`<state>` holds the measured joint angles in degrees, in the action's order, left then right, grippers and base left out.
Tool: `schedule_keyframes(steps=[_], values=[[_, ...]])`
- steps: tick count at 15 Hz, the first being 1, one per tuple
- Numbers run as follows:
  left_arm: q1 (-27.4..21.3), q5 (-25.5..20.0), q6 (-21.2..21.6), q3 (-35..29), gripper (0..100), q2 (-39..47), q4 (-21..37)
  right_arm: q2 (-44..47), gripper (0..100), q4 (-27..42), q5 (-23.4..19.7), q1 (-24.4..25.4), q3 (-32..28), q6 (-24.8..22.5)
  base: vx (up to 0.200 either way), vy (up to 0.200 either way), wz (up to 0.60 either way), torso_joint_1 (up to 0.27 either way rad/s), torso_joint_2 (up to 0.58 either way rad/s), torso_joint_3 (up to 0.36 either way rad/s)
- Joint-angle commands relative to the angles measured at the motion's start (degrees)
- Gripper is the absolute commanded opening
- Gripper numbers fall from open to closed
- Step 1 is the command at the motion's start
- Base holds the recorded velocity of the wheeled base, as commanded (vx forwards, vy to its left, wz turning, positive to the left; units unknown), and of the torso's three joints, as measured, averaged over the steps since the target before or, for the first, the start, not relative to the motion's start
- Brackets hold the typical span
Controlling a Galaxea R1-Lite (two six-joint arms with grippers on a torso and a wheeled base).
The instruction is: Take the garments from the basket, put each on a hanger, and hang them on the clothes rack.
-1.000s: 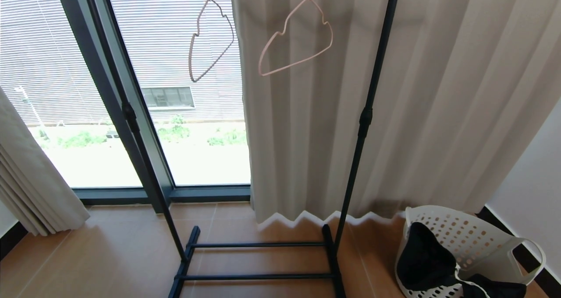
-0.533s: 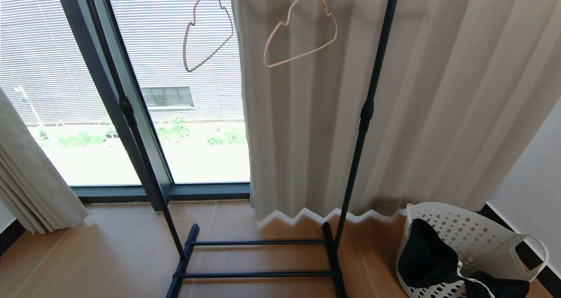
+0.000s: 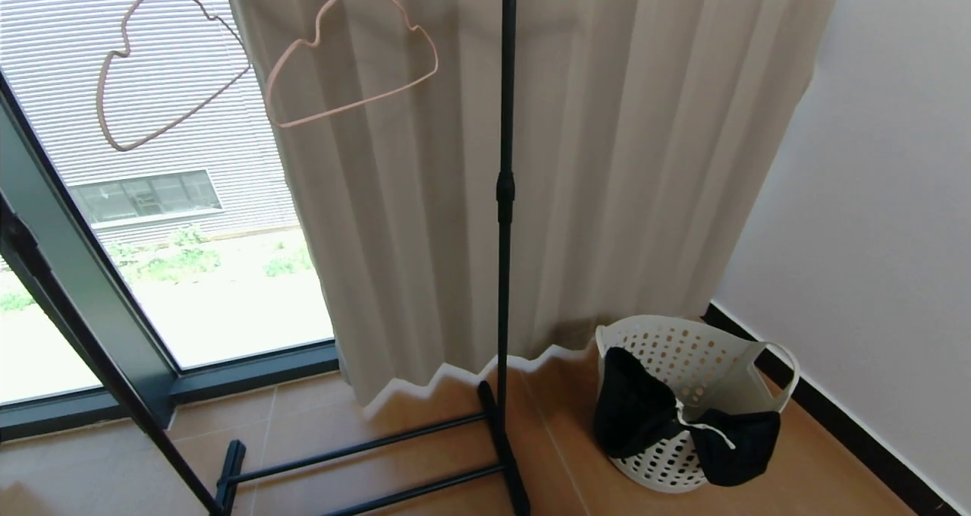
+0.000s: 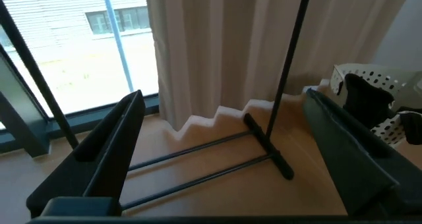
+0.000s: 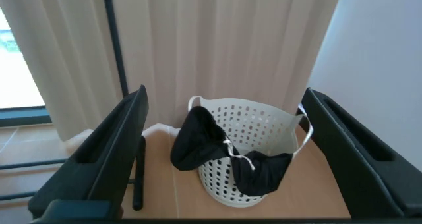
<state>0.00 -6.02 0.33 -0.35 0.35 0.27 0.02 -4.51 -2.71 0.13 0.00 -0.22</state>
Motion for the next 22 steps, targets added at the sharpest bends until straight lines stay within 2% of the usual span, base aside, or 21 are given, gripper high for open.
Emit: schedule_keyframes(steps=[1,10,11,17,22], values=[[0.0,-0.04,0.02,0.0,100,0.09,0.0,0.06,100,-0.06,-0.02,0.04,0.0,-0.04,0.0,0.0,0.0,0.0,0.0,0.0],[0.0,-0.04,-0.07,0.0,100,0.09,0.08,0.06,100,-0.06,-0.02,0.04,0.0,0.04,0.0,-0.2,0.0,0.0,0.0,0.001],[0.0,-0.04,-0.07,0.0,100,0.09,0.08,0.06,100,0.03,-0.02,0.04,0.0,0.04,0.2,-0.2,0.0,0.012,0.01,0.007],[0.0,-0.04,0.02,0.0,100,0.09,0.08,0.06,100,0.03,-0.02,0.04,0.0,-0.04,0.2,0.0,0.0,0.001,0.0,0.005],[0.0,-0.04,0.02,0.0,100,0.0,0.0,0.06,100,0.03,-0.02,0.04,0.0,-0.04,0.0,0.0,0.0,0.0,0.0,0.0]])
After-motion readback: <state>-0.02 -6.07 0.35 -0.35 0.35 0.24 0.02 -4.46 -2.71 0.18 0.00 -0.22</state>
